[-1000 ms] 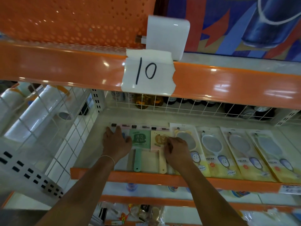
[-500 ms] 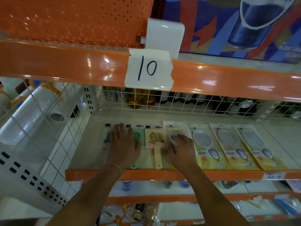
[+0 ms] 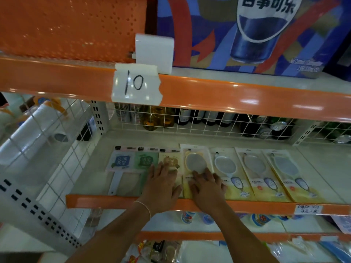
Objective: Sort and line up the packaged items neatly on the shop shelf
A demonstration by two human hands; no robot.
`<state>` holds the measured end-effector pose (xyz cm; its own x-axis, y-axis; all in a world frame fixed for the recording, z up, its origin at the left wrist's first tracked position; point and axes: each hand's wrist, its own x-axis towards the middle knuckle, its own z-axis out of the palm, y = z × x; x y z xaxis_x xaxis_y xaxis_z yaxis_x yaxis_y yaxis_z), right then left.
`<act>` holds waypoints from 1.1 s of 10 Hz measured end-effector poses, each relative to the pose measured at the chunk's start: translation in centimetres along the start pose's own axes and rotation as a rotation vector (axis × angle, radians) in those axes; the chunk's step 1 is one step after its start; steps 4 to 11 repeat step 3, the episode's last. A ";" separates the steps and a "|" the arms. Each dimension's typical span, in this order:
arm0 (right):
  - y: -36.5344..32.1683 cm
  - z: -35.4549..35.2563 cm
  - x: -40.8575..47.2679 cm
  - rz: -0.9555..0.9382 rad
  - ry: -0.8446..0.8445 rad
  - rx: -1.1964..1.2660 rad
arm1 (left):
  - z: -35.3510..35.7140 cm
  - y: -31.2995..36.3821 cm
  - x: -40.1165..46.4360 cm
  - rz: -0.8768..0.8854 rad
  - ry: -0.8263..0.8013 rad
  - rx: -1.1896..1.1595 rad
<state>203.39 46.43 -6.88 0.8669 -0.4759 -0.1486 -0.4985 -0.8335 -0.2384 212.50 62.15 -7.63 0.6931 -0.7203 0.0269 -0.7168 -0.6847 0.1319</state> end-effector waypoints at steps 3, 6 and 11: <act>4.2 -1.4 0.5 -0.208 0.010 0.084 | -1.4 3.6 0.6 -0.178 0.061 0.054; 4.2 -1.4 0.5 -0.208 0.010 0.084 | -1.4 3.6 0.6 -0.178 0.061 0.054; 4.2 -1.4 0.5 -0.208 0.010 0.084 | -1.4 3.6 0.6 -0.178 0.061 0.054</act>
